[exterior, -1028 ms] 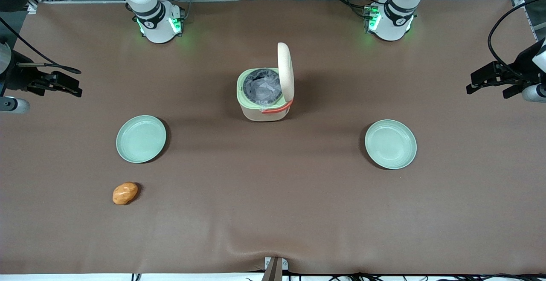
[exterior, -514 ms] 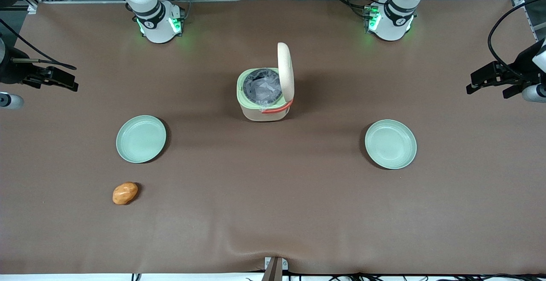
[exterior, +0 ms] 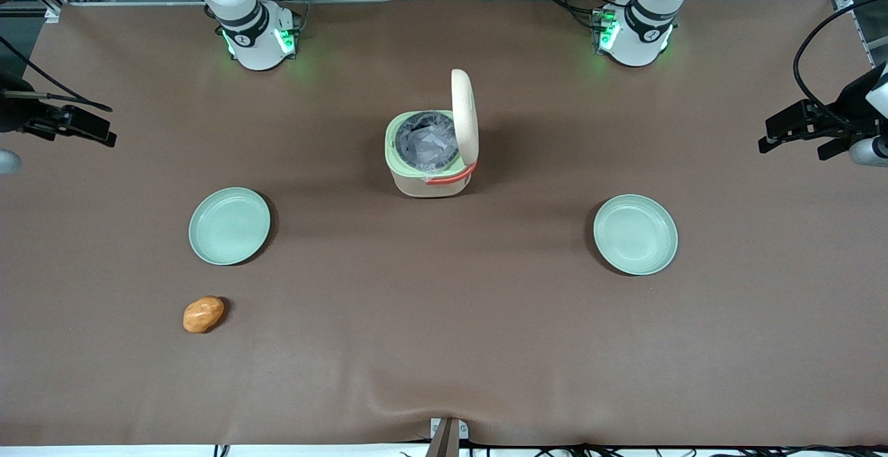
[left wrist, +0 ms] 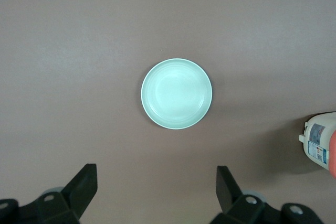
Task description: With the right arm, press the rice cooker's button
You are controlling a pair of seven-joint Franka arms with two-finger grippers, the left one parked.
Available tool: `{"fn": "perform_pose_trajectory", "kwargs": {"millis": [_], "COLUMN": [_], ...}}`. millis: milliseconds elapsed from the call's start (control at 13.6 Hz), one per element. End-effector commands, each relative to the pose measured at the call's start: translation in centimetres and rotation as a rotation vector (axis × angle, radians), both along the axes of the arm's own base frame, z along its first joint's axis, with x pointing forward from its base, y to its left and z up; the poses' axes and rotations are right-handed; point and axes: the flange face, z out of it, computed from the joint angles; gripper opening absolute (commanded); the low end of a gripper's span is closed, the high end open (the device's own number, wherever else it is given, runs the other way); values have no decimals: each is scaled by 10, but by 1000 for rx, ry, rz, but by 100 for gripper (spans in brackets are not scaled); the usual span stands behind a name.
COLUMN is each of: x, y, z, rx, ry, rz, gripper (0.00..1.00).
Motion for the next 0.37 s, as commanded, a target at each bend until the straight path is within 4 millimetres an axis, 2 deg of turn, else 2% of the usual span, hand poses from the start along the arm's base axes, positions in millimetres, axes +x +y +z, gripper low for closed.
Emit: {"fn": "perform_pose_trajectory", "kwargs": {"millis": [0, 294], "x": [-7, -7], "y": [0, 0], "z": [5, 5], "rx": [1, 0], "ry": [0, 0], "rz": [-7, -10], "gripper": [100, 100]}}
